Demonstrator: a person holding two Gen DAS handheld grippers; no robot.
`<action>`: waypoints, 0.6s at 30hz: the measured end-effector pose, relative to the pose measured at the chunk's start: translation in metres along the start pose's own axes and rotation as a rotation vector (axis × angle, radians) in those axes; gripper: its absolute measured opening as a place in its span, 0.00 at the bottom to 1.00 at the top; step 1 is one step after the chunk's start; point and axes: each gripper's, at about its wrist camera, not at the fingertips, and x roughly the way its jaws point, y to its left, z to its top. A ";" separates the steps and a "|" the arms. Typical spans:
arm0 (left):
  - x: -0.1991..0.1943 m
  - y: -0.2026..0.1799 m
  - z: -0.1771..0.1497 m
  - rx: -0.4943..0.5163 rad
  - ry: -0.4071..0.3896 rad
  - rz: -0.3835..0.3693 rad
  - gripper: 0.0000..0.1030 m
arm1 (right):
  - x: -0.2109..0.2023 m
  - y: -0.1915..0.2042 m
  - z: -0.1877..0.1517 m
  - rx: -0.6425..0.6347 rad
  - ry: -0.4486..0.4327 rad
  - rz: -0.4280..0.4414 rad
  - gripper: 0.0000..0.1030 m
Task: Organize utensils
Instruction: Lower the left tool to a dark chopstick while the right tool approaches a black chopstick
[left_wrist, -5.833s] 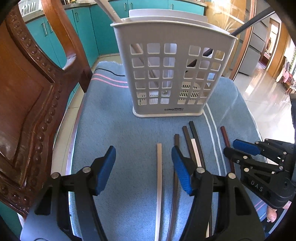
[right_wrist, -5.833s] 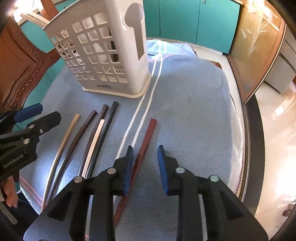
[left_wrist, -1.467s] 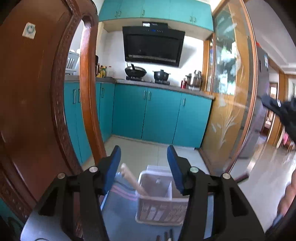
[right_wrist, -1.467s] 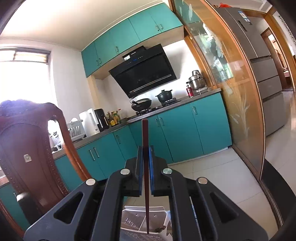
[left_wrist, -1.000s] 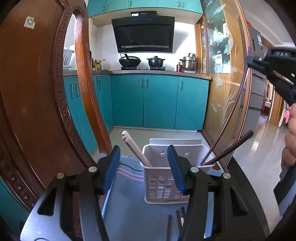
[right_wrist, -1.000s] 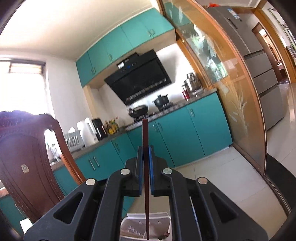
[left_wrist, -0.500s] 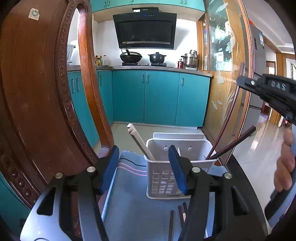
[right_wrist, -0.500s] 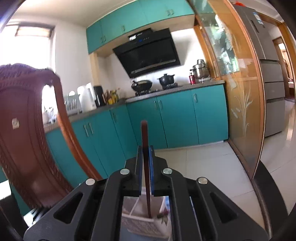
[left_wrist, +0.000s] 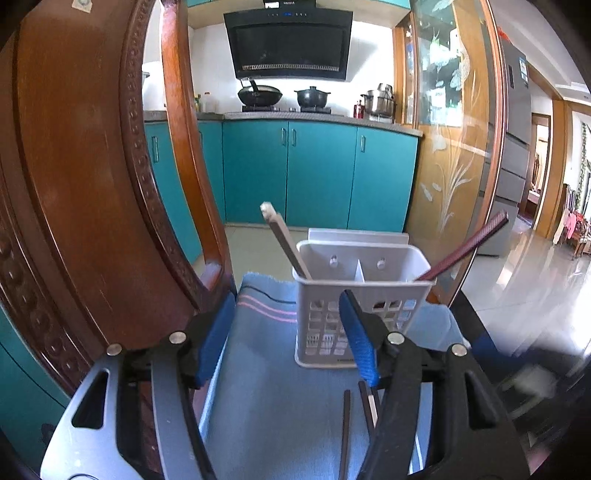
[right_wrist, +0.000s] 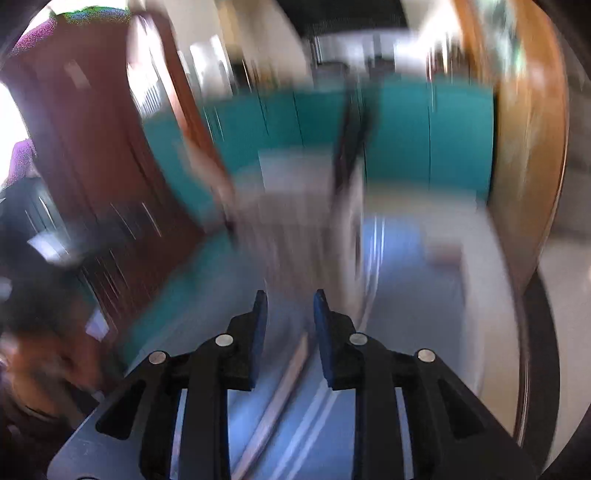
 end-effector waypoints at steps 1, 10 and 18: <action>0.001 -0.001 -0.002 0.002 0.008 0.001 0.58 | 0.012 -0.003 -0.003 0.021 0.043 0.009 0.25; 0.011 -0.007 -0.015 0.001 0.071 -0.007 0.60 | 0.061 -0.008 -0.014 0.085 0.176 -0.044 0.25; 0.018 0.002 -0.015 -0.031 0.079 0.014 0.62 | 0.085 -0.014 0.010 0.163 0.141 -0.082 0.25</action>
